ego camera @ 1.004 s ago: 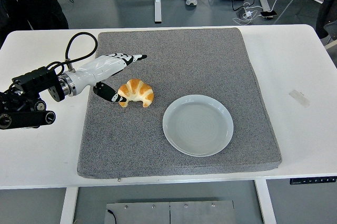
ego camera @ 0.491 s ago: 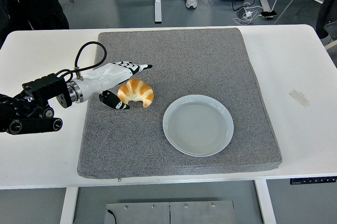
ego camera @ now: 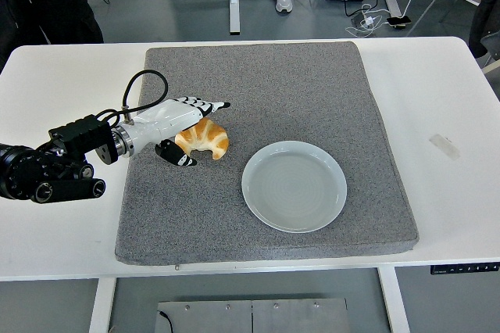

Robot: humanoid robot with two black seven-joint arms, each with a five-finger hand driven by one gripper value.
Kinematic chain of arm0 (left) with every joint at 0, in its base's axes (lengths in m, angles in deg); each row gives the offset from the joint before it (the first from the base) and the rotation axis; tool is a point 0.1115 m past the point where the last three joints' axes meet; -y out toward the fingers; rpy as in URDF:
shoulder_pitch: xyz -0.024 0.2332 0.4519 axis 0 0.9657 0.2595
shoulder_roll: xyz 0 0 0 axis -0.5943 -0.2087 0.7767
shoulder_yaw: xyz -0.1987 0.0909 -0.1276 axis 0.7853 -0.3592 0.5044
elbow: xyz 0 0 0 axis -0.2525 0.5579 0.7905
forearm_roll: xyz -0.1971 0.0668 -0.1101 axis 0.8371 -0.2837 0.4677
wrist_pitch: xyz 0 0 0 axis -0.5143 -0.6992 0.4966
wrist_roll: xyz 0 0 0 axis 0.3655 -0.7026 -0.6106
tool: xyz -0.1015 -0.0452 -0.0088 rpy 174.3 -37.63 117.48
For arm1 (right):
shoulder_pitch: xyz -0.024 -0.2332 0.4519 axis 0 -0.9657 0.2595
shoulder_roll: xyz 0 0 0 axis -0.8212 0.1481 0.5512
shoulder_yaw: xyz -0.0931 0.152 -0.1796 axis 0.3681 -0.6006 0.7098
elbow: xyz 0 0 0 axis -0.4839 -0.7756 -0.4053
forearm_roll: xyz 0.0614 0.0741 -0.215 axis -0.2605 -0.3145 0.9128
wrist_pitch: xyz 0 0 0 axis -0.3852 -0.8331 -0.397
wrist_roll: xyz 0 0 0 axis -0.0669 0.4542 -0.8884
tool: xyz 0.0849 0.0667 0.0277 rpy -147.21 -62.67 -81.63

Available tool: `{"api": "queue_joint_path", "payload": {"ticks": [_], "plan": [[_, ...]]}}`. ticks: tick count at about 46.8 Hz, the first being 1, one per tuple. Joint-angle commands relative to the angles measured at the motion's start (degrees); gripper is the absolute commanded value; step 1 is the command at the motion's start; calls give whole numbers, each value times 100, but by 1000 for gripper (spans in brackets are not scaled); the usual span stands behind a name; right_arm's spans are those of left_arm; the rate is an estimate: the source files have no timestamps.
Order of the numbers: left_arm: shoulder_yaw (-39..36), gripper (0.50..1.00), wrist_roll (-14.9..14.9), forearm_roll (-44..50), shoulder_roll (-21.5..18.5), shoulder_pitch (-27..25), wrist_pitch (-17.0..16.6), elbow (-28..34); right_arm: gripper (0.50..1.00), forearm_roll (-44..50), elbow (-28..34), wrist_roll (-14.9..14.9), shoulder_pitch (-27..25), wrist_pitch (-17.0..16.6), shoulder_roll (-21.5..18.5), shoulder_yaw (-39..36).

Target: Place the bread on the plate

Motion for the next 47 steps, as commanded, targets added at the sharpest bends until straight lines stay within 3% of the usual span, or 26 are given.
{"api": "queue_joint_path", "payload": {"ticks": [1,25,47], "plan": [[8,975,7,12,4,3,1,-27,1000,0,0,0,0,8,0,0],[149,968,7,12,328,258,1,-589,1000,0,0,0,0,-1,0,0],[149,815,42,21,452,337,1,-835,1000,0,0,0,0,-1,0,0]]}}
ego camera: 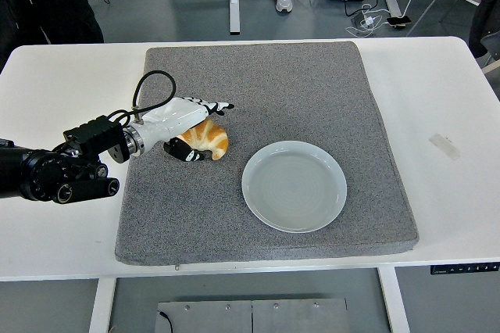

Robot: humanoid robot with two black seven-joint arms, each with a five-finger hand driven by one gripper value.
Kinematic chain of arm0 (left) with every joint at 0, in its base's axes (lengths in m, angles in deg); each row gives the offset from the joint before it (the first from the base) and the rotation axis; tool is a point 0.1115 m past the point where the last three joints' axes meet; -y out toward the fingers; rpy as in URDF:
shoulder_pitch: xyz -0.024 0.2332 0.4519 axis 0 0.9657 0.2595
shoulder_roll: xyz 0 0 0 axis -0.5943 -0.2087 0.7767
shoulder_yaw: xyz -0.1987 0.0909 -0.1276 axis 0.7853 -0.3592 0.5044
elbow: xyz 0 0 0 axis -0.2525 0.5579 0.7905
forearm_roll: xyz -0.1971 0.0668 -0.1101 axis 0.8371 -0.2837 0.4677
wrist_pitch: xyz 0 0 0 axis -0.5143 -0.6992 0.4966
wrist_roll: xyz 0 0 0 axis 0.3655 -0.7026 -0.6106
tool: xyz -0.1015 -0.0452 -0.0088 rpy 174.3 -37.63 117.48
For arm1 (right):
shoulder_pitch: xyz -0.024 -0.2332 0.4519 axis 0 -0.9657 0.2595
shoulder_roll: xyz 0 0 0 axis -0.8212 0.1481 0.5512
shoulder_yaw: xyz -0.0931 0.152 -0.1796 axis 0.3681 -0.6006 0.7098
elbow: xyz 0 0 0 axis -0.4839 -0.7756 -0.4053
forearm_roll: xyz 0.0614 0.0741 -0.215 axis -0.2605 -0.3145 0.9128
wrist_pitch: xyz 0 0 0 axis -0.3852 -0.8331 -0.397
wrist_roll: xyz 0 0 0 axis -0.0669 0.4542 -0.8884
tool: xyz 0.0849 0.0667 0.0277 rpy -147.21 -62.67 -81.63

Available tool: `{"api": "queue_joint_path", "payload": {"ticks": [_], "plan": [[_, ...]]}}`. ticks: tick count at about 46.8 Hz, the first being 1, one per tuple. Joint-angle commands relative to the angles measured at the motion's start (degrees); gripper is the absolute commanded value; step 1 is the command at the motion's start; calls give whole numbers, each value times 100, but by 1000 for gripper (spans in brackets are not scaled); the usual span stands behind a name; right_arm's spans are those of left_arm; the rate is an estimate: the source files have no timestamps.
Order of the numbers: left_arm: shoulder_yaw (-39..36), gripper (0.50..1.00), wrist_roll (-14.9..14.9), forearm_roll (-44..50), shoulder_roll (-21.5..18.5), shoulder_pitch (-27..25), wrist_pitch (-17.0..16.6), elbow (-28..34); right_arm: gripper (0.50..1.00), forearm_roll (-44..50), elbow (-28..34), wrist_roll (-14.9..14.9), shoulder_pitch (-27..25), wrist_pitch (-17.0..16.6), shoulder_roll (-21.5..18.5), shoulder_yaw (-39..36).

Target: Place the bread on the plate

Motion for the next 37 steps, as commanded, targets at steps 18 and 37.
{"api": "queue_joint_path", "payload": {"ticks": [18,37], "plan": [[-45,760,54,-52,51,88,0,-165,1000,0,0,0,0,-1,0,0],[-1,500,54,-43,51,79,0,-156,1000,0,0,0,0,-1,0,0]]}}
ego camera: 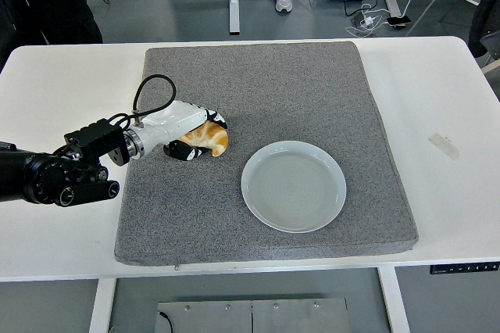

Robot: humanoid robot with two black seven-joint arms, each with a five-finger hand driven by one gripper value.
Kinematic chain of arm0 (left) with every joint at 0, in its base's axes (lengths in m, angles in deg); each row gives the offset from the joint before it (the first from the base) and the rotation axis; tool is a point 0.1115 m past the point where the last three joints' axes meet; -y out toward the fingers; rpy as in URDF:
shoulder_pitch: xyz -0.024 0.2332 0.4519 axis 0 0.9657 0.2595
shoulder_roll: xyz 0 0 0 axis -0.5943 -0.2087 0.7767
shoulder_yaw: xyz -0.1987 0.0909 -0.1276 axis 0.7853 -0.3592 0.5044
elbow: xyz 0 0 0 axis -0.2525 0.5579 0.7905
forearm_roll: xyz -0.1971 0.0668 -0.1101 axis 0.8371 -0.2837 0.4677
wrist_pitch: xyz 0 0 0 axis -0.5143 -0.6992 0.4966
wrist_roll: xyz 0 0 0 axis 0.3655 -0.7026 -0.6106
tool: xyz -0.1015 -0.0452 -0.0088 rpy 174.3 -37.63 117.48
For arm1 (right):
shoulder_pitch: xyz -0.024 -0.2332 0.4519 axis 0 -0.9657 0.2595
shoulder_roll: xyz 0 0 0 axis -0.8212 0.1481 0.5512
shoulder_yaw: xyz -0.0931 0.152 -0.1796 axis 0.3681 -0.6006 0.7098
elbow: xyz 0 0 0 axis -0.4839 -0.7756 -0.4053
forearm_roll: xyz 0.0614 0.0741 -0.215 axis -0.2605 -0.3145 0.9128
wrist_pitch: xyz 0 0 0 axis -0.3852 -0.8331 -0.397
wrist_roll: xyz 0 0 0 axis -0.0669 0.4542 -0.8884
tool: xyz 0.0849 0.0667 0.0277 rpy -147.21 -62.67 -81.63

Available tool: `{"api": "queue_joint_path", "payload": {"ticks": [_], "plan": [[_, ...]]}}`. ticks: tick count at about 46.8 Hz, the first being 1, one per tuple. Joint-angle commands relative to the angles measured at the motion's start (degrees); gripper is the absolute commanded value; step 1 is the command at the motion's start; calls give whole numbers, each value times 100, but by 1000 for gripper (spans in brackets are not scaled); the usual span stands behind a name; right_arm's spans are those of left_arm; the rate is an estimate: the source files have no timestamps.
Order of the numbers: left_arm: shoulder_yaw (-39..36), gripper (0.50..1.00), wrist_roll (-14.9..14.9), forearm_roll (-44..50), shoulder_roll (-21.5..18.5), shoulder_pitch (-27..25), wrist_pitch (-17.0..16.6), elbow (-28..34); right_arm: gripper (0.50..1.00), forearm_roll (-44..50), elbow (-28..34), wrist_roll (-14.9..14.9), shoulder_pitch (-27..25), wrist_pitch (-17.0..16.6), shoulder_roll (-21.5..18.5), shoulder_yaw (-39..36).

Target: Place the bread on the plate

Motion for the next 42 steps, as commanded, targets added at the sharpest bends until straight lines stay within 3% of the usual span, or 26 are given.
{"api": "queue_joint_path", "payload": {"ticks": [1,23,42], "plan": [[7,500,0,10,-32,-31,0,6,1000,0,0,0,0,1,0,0],[447,500,8,10,-366,-391,0,24,1000,0,0,0,0,1,0,0],[667,500,298,-60,-665,-892,0,147,1000,0,0,0,0,1,0,0]]}}
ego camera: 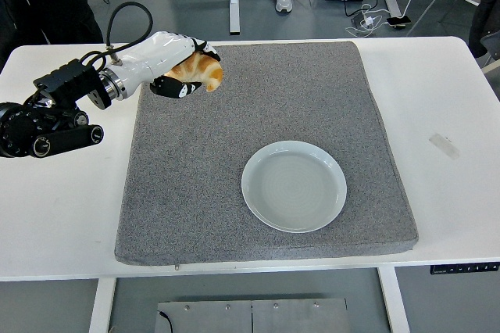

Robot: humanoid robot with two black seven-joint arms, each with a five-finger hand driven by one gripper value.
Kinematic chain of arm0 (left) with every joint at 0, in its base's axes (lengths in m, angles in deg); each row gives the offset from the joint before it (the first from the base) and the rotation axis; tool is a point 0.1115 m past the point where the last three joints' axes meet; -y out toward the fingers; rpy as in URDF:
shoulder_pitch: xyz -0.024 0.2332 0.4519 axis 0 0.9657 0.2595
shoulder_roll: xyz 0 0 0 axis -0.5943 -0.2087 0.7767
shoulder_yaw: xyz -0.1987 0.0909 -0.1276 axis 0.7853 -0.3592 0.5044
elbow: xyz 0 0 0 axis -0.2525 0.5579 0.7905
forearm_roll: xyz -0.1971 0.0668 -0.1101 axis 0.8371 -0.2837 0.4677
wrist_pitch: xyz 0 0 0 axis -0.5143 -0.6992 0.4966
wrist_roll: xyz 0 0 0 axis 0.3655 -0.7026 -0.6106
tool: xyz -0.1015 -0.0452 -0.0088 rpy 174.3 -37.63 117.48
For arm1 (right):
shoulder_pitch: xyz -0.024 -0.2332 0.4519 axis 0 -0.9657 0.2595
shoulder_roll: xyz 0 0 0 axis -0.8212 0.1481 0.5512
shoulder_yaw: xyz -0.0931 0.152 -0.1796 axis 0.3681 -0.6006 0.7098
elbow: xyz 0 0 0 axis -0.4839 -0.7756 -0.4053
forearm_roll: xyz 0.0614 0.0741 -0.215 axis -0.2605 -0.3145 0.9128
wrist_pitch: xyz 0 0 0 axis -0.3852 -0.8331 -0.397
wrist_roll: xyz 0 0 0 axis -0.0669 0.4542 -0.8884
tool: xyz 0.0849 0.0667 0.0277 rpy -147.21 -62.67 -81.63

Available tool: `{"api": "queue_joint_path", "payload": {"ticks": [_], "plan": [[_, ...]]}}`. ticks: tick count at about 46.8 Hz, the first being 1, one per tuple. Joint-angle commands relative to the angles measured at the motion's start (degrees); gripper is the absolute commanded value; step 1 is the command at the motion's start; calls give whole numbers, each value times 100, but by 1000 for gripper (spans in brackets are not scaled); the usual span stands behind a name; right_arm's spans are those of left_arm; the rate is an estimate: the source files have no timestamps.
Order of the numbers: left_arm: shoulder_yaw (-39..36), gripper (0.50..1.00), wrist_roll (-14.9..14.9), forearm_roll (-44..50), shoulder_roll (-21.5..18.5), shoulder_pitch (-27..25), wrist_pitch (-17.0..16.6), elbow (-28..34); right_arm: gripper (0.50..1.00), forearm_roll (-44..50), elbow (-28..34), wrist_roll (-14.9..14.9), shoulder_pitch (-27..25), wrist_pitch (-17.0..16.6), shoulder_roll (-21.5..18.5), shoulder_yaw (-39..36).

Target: Place the bread on the plate

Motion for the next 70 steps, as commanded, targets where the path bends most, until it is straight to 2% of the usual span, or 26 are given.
{"api": "queue_joint_path", "payload": {"ticks": [1,12,24,37,54,70], "plan": [[2,500,2,-68,-39,-50,0,1,1000,0,0,0,0,-1,0,0],[107,500,63,-227,-65,-243,0,44,1000,0,0,0,0,-1,0,0],[415,500,90,-499,-224,-621,0,642,1000,0,0,0,0,-1,0,0],[714,500,81,-921,-153,-630,0,941,1000,0,0,0,0,-1,0,0],[714,500,37,-1527,558,-455,0,1073,1000,0,0,0,0,-1,0,0],[705,500,28,-1756,875,-112,0,1064,1000,0,0,0,0,-1,0,0]]}}
